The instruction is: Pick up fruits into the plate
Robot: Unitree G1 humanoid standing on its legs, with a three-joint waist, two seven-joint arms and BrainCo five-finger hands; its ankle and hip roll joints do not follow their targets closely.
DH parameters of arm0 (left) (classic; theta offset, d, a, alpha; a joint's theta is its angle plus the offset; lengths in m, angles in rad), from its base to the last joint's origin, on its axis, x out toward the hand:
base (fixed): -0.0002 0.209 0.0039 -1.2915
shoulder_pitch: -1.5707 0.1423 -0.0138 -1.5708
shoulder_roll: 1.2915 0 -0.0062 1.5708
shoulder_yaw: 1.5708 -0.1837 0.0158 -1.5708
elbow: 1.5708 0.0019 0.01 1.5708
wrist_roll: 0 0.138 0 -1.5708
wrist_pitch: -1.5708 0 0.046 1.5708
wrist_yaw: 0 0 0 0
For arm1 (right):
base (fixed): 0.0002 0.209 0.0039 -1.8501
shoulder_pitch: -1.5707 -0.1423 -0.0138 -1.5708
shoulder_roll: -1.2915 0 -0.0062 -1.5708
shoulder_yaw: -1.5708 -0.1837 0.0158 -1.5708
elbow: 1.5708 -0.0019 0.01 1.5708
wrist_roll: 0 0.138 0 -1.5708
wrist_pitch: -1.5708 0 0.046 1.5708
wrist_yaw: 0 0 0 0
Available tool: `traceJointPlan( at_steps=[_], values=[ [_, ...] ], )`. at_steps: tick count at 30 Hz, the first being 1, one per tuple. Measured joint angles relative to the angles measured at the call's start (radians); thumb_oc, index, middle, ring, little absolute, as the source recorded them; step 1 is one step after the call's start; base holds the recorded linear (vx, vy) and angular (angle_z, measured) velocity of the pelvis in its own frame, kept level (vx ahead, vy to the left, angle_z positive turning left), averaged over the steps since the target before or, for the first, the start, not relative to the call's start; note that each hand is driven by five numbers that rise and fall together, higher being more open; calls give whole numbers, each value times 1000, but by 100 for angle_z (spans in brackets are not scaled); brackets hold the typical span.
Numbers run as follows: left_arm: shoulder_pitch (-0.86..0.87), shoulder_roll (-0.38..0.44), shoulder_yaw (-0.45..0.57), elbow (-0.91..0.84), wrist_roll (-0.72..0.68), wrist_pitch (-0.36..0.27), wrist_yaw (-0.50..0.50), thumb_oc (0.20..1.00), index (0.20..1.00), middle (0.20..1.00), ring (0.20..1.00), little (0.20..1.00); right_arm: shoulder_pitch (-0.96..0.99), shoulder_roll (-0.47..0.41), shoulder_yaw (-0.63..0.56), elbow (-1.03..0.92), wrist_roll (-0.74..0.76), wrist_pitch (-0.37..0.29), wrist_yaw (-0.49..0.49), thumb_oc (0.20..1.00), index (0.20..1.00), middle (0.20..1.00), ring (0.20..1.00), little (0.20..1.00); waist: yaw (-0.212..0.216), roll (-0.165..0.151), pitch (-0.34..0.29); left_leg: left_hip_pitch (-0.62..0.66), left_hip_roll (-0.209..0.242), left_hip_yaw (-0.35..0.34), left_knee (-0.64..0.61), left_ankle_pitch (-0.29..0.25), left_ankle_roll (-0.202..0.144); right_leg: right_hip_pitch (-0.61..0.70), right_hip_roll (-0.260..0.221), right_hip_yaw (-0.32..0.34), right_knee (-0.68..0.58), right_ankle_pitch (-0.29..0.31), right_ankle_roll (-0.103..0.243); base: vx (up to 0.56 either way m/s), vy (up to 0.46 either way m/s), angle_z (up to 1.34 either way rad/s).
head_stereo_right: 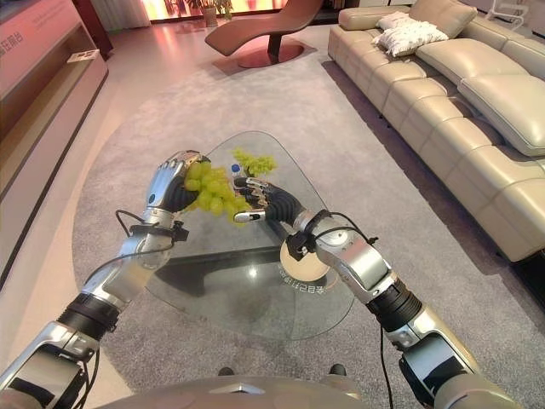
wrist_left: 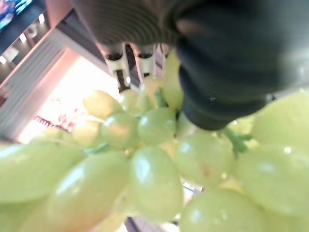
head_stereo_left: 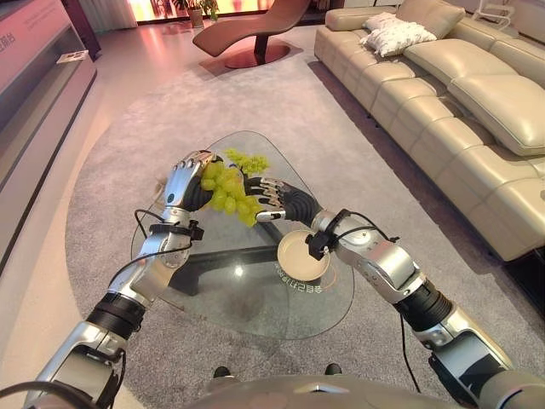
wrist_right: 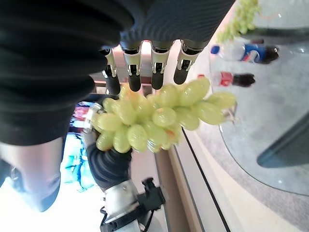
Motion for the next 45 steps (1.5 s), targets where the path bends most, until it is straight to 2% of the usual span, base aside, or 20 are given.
traceJointPlan(
  at_steps=[5,19,30,39,45],
  values=[
    [-5,2,-21,0,21,1,26,200,200,200,200,200,0,9,4,0,25,5,-11,1000,1000,1000,1000,1000,1,-1,-2,0,0,0,0,0,0,0,0,0,0,0,0,0,0,0],
    [-29,-3,-41,0,21,0,9,200,200,200,200,200,0,31,4,0,36,12,-55,1000,1000,1000,1000,1000,-1,-2,-14,-1,0,5,0,0,0,-5,0,5,0,0,0,0,0,0],
    [-31,-14,-63,-55,20,0,-91,200,200,200,200,200,0,30,2,0,38,39,-78,1000,1000,1000,1000,1000,-4,-2,-14,-2,0,8,0,0,0,-9,0,9,0,0,0,0,0,0],
    [-41,-14,-100,-93,20,24,-137,200,200,200,200,200,0,30,0,4,46,76,-161,1000,1000,1000,1000,1000,-6,-3,-15,-2,0,7,0,0,0,-9,1,10,0,1,0,0,0,0],
    [-66,-12,-105,-101,20,34,-146,200,200,200,200,200,0,32,5,5,148,119,-157,1000,1000,1000,1000,1000,-13,-4,-16,-3,0,6,0,0,0,-9,1,10,0,1,0,0,0,0]
  ],
)
